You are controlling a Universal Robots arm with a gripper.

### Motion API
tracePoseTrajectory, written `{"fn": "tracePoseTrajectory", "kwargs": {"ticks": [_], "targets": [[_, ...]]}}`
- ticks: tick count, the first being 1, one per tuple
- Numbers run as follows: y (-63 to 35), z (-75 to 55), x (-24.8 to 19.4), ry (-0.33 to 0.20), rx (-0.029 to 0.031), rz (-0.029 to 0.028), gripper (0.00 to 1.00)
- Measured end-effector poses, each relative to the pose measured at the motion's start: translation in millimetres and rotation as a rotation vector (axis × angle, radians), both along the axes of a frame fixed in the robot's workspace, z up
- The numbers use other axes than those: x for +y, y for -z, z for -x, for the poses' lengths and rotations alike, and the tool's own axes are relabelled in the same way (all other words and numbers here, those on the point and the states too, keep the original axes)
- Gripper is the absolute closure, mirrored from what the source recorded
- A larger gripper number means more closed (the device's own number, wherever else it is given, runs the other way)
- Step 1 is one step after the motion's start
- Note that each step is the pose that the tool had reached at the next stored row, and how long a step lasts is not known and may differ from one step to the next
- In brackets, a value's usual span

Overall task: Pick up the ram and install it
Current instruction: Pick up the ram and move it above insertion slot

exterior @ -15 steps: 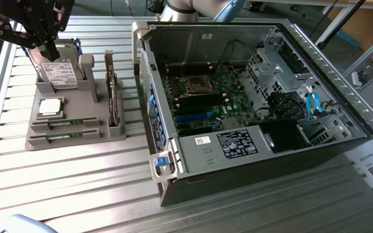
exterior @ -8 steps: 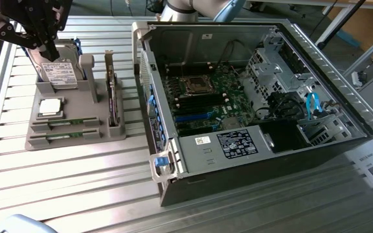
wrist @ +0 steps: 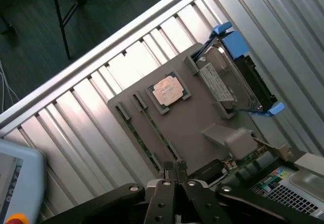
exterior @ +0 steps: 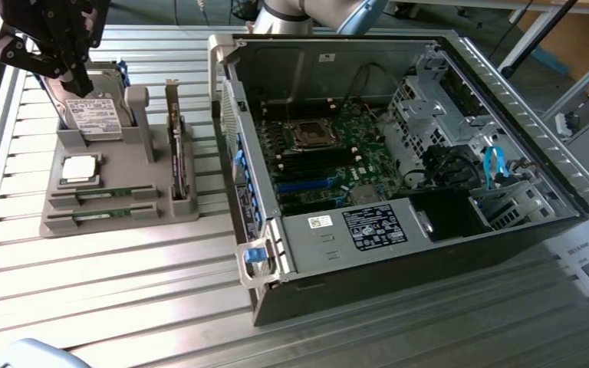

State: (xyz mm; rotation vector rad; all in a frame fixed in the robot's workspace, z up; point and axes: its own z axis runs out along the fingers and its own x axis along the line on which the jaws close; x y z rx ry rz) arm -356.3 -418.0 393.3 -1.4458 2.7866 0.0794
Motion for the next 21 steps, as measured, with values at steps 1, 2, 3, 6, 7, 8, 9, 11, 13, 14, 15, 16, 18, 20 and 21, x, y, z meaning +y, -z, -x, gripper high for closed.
{"fn": "tracePoseTrajectory", "kwargs": {"ticks": [1, 2, 3, 6, 7, 8, 9, 11, 13, 14, 15, 16, 18, 20, 21], "targets": [[0.0, 0.0, 0.0, -0.009, 0.0, 0.0, 0.9], [0.0, 0.0, 0.0, -0.017, 0.0, 0.0001, 0.9], [0.0, 0.0, 0.0, -0.026, 0.0, 0.0001, 0.9], [0.0, 0.0, 0.0, -0.054, 0.0, 0.0004, 0.9], [0.0, 0.0, 0.0, -0.064, 0.0, 0.0005, 0.9], [0.0, 0.0, 0.0, -0.072, 0.0, 0.0006, 0.9], [0.0, 0.0, 0.0, -0.081, 0.0, 0.0007, 0.9], [0.0, 0.0, 0.0, -0.099, 0.0, 0.0008, 0.9], [0.0, 0.0, 0.0, -0.117, 0.0, 0.0009, 0.9], [0.0, 0.0, 0.0, -0.126, 0.0, 0.0009, 0.9], [0.0, 0.0, 0.0, -0.135, 0.0, 0.0009, 0.9], [0.0, 0.0, 0.0, -0.143, 0.0, 0.001, 0.9], [0.0, 0.0, 0.0, -0.16, 0.0, 0.0011, 0.9], [0.0, 0.0, 0.0, -0.176, 0.0, 0.0012, 0.9], [0.0, 0.0, 0.0, -0.185, 0.0, 0.0013, 0.9]]}}
